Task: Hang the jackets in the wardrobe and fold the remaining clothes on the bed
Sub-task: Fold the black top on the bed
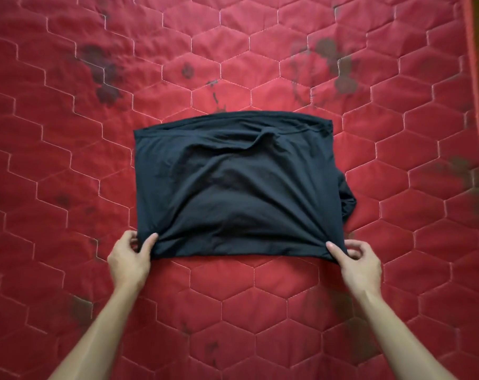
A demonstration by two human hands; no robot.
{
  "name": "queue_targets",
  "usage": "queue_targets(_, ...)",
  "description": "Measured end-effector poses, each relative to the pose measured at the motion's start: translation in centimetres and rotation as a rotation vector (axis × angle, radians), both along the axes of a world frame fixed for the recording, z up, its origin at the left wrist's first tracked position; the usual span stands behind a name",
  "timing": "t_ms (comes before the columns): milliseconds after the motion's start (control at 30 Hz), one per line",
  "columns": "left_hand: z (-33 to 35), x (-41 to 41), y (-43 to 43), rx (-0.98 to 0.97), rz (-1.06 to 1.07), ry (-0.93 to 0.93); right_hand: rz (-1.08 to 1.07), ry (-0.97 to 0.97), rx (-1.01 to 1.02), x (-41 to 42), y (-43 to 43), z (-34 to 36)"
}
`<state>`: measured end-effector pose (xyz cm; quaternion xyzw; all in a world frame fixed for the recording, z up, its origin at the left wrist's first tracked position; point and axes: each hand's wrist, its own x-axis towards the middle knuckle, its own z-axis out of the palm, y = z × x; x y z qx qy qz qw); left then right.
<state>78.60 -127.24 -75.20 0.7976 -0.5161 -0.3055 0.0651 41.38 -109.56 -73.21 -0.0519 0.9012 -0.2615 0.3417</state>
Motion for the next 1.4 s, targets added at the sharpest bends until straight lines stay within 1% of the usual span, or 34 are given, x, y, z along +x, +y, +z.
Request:
queue_targets(67,0.2,0.9,0.4,-0.046,0.078,0.147,0.026,-0.019,-0.141,0.2,1.2,0.3)
queue_targets(133,0.4,1.9,0.6,-0.011,0.175,0.301,-0.010,0.002,-0.245,0.0,2.0,0.9)
queue_targets(167,0.4,2.5,0.9,0.038,0.213,0.341,-0.041,0.020,-0.270,-0.3,2.6,1.1)
queue_targets(200,0.2,3.4,1.2,0.097,0.240,0.353,-0.065,0.042,-0.257,-0.5,3.3,1.1)
queue_targets(233,-0.2,4.4,1.6,0.156,0.241,0.331,-0.083,0.023,-0.210,-0.6,4.3,0.7)
queue_targets(300,-0.4,5.8,2.4,0.250,0.225,0.246,-0.150,-0.160,-0.096,-0.4,6.0,-0.1)
queue_targets(333,-0.4,5.9,2.6,0.266,0.252,0.251,-0.179,-0.260,-0.068,-0.2,6.3,-0.2)
queue_targets(400,-0.3,5.7,2.9,0.270,0.314,0.325,-0.263,-0.392,-0.105,-0.2,5.9,-0.1)
queue_targets(433,-0.2,5.4,2.9,0.267,0.338,0.359,-0.333,-0.449,-0.170,-0.1,5.5,0.0)
queue_targets(500,0.0,4.8,3.0,0.254,0.400,0.438,-0.438,-0.502,-0.289,-0.2,4.3,0.5)
queue_targets(567,0.2,4.7,3.3,0.233,0.452,0.479,-0.504,-0.521,-0.356,-0.1,2.9,1.1)
queue_targets(700,-0.2,4.9,3.5,0.206,0.470,0.461,-0.567,-0.675,-0.272,0.4,0.6,1.2)
queue_targets(767,-0.2,4.7,3.0,0.189,0.486,0.463,-0.626,-0.667,-0.232,1.0,-0.6,1.0)
queue_targets(800,-0.2,4.6,2.9,0.191,0.497,0.471,-0.648,-0.606,-0.242,1.5,-1.3,1.0)
queue_targets(833,-0.3,4.6,2.7,0.202,0.509,0.486,-0.667,-0.538,-0.266,2.2,-2.2,1.3)
queue_targets(900,-0.4,4.6,2.6,0.240,0.528,0.528,-0.659,-0.452,-0.402,4.3,-4.4,2.5)
queue_targets(967,-0.5,4.7,2.7,0.290,0.528,0.580,-0.527,-0.404,-0.569,7.6,-7.1,4.8)
queue_targets(1033,-0.6,5.1,2.7,0.329,0.515,0.627,-0.260,-0.328,-0.662,12.0,-9.7,7.2)
queue_targets(1067,-0.6,5.3,2.8,0.345,0.509,0.647,-0.112,-0.309,-0.677,14.5,-10.8,8.3)
queue_targets(1167,-0.4,5.9,2.6,0.393,0.477,0.678,0.413,-0.371,-0.644,21.8,-12.4,9.5)
queue_targets(1233,-0.3,6.2,2.4,0.404,0.441,0.668,0.778,-0.360,-0.563,25.1,-12.3,8.0)
queue_targets(1267,-0.3,6.2,2.2,0.397,0.451,0.655,0.889,-0.366,-0.513,26.0,-11.8,7.0)
queue_targets(1300,-0.4,6.3,2.0,0.392,0.501,0.646,0.927,-0.385,-0.464,26.3,-11.3,6.2)
queue_targets(1333,-0.4,6.3,1.7,0.399,0.564,0.650,0.909,-0.389,-0.437,26.2,-10.8,5.5)
queue_targets(1367,-0.7,6.5,1.4,0.406,0.616,0.665,0.855,-0.357,-0.416,25.8,-10.3,4.7)
queue_targets(1400,-0.9,6.7,1.2,0.407,0.650,0.687,0.795,-0.284,-0.375,25.1,-9.8,3.8)
